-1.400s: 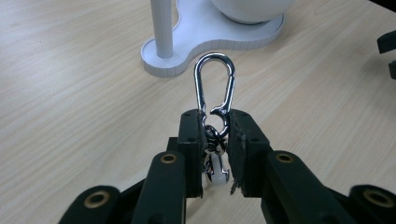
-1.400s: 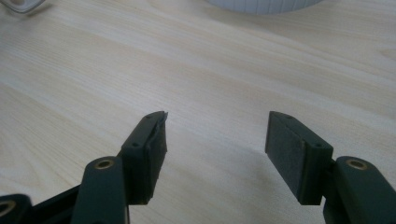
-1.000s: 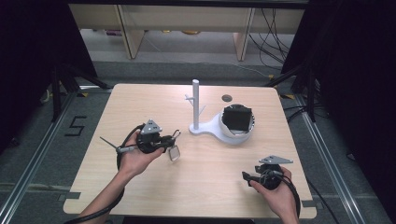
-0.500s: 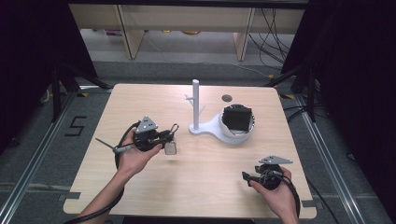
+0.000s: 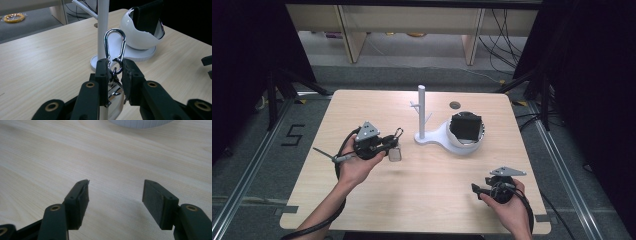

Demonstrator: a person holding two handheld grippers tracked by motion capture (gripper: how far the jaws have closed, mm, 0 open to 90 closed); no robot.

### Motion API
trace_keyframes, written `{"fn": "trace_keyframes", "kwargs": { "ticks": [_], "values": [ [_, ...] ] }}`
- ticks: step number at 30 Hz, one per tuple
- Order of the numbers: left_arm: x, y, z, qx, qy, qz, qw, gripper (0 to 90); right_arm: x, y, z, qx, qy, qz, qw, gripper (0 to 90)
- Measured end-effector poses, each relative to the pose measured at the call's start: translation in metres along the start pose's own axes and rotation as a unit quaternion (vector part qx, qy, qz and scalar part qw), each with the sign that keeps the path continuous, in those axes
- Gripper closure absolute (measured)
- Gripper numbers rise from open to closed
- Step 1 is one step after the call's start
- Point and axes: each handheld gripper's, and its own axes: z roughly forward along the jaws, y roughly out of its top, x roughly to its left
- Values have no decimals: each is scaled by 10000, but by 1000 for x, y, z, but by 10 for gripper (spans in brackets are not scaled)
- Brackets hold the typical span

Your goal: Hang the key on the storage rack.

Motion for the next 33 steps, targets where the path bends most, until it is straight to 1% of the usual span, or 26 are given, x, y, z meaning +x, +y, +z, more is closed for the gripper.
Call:
{"fn": "trace_keyframes", "kwargs": {
  "ticks": [2, 3, 7, 8, 9, 10, 11, 12, 14, 17, 18, 20, 21, 22, 24, 26, 30, 32, 33],
  "values": [
    [1, 2, 0, -36, -26, 33, 10000, 752, 0, 0, 0, 2, -1, 2, 10000, 390],
    [0, 3, -1, -49, 10, 2, 10000, 752, 0, 0, 0, 0, -6, 6, 10000, 390],
    [0, 7, -2, -119, 27, 53, 9999, 751, 0, 0, -1, 9, -19, 14, 10000, 390],
    [0, 8, -1, -176, 6, 40, 9998, 752, 0, 0, -1, 4, -27, 5, 10000, 390],
    [0, 10, -2, -186, 46, 61, 9998, 752, 0, 0, -1, 5, -28, 6, 10000, 390],
    [0, 11, -2, -256, 16, 60, 9997, 751, -1, 0, 0, -61, 28, -21, 10000, 389],
    [0, 11, -2, -256, 16, 60, 9997, 752, -1, 0, 0, -61, 28, -21, 10000, 389],
    [-1, 12, -2, -267, 59, 73, 9996, 752, -2, 0, 0, -72, 30, -34, 10000, 389],
    [-1, 15, -2, -364, 52, 71, 9993, 752, -1, 0, 0, -76, 32, -33, 10000, 389],
    [-1, 17, -2, -407, 86, 84, 9991, 752, -1, 0, 0, -73, 36, -36, 10000, 388],
    [-2, 18, -2, -447, 92, 97, 9989, 752, 0, 0, -1, -27, 27, 24, 10000, 388],
    [-2, 19, -2, -469, 94, 91, 9988, 752, 0, 0, -1, -11, 13, 49, 10000, 388],
    [-2, 20, -2, -504, 99, 103, 9986, 752, -1, 0, -1, -53, 23, -6, 10000, 388],
    [-2, 20, -2, -552, 102, 68, 9984, 751, -1, 0, -2, -40, -45, -64, 10000, 388],
    [-3, 21, -2, -591, 108, 73, 9982, 751, -1, 0, -2, -11, -28, -12, 10000, 387],
    [-3, 23, -1, -656, 123, 63, 9978, 751, -1, 0, -2, -23, -32, -21, 10000, 383],
    [-4, 25, -1, -707, 136, 61, 9974, 751, -1, 0, -2, -47, -10, 17, 10000, 383],
    [-4, 26, 0, -727, 122, 62, 9973, 752, -1, 0, -2, -37, -70, 13, 10000, 382],
    [-5, 27, 1, -744, 135, 57, 9971, 752, -1, 0, -2, -40, -35, 13, 10000, 382]
  ]
}}
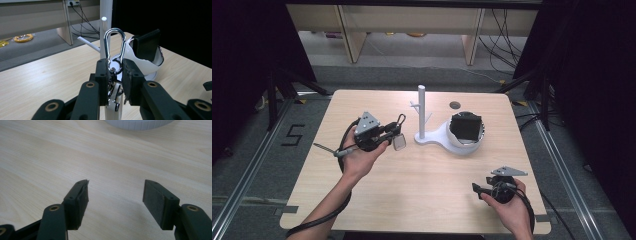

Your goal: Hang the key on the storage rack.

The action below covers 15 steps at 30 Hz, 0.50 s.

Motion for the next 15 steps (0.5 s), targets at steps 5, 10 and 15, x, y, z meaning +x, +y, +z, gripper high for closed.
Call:
{"fn": "trace_keyframes", "kwargs": {
  "ticks": [5, 10, 15],
  "values": [
    [-1, 4, 2, -79, 20, 12, 10000, 752, -1, 0, 0, -81, -14, -110, 9999, 382],
    [-2, 7, 6, -135, 36, 1, 9999, 751, 0, 0, 0, -34, 29, -28, 10000, 380],
    [-3, 9, 10, -194, 64, -28, 9998, 751, 0, 1, -2, -36, -5, -10, 10000, 380]
  ]
}}
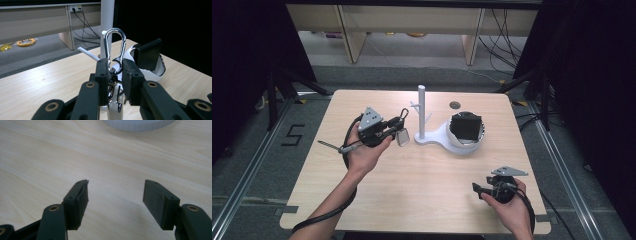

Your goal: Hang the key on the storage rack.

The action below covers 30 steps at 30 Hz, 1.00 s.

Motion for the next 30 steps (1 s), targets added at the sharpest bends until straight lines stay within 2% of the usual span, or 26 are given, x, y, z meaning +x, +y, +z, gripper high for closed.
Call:
{"fn": "trace_keyframes", "kwargs": {
  "ticks": [5, 7, 8, 17, 18, 28, 29, 30],
  "values": [
    [-1, 2, 3, -75, 42, -24, 10000, 752, -1, 0, -1, -22, -40, -5, 10000, 377],
    [-2, 3, 5, -90, 62, -22, 9999, 752, -3, -1, -1, -77, -41, -112, 9999, 376],
    [-3, 4, 6, -97, 68, -26, 9999, 751, -2, 0, -1, -53, -19, 1, 10000, 375],
    [-5, 11, 13, -196, 139, 3, 9997, 751, -2, 0, -2, -69, -2, -26, 10000, 375],
    [-5, 11, 14, -207, 153, 5, 9997, 751, -2, 0, -3, -47, -29, 41, 10000, 375],
    [-5, 12, 22, -182, 224, 2, 9996, 751, -3, 0, -3, -68, -1, 41, 10000, 375],
    [-5, 11, 23, -185, 232, 3, 9996, 751, -1, 0, -3, -30, -26, 147, 9999, 375],
    [-5, 11, 24, -185, 239, -14, 9995, 751, -3, 0, -3, -72, -63, -10, 10000, 375]
  ]
}}
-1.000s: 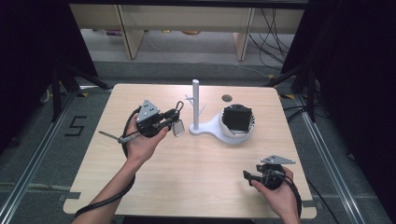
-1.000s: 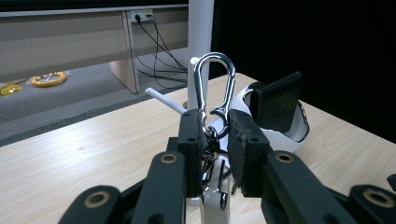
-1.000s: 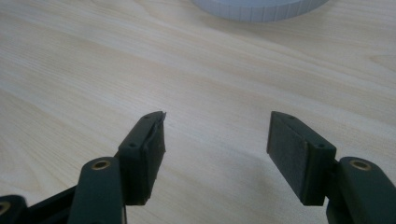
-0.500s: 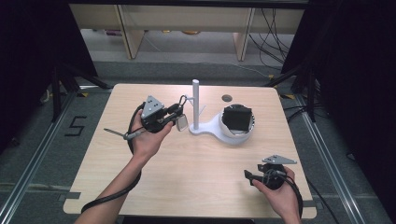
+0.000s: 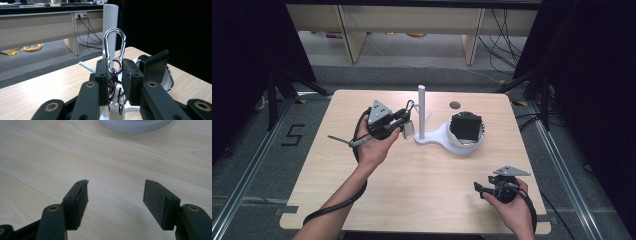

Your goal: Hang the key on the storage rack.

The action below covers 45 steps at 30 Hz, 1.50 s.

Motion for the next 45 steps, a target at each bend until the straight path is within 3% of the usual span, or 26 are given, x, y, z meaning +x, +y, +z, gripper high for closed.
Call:
{"fn": "trace_keyframes", "kwargs": {
  "ticks": [18, 19, 20, 21, 26, 27, 28, 30, 31, 33, 35, 45],
  "values": [
    [3, -5, 12, 78, 69, -93, 9999, 751, -2, -1, 1, 19, 23, 49, 10000, 375],
    [3, -5, 12, 80, 72, -90, 9999, 751, -4, -2, 0, -44, -17, -99, 9999, 375],
    [3, -5, 13, 82, 75, -90, 9999, 751, -4, -2, 0, -44, -17, -99, 9999, 375],
    [3, -6, 13, 81, 79, -91, 9999, 751, -1, -1, -2, 85, -39, 125, 9999, 375],
    [3, -6, 15, 103, 65, -100, 9999, 751, -2, -2, -1, 58, -37, 52, 10000, 375],
    [3, -6, 15, 102, 69, -101, 9999, 751, -3, -2, 2, -27, 133, 15, 9999, 375],
    [3, -6, 15, 111, 72, -105, 9999, 751, -1, -2, 0, 74, 15, 103, 9999, 375],
    [3, -6, 16, 133, 75, -99, 9998, 751, -1, -1, 0, 66, -4, 94, 9999, 375],
    [3, -7, 17, 137, 76, -93, 9998, 751, 0, -2, 0, 72, 35, 208, 9998, 375],
    [4, -7, 18, 165, 87, -86, 9998, 751, -4, -2, 1, -39, 42, -105, 9999, 374],
    [4, -8, 19, 178, 97, -88, 9998, 751, -1, -1, -2, 88, -29, 136, 9999, 374],
    [5, -15, 25, 268, 125, -139, 9995, 751, -3, -1, -1, 4, 34, 76, 10000, 374]
  ]
}}
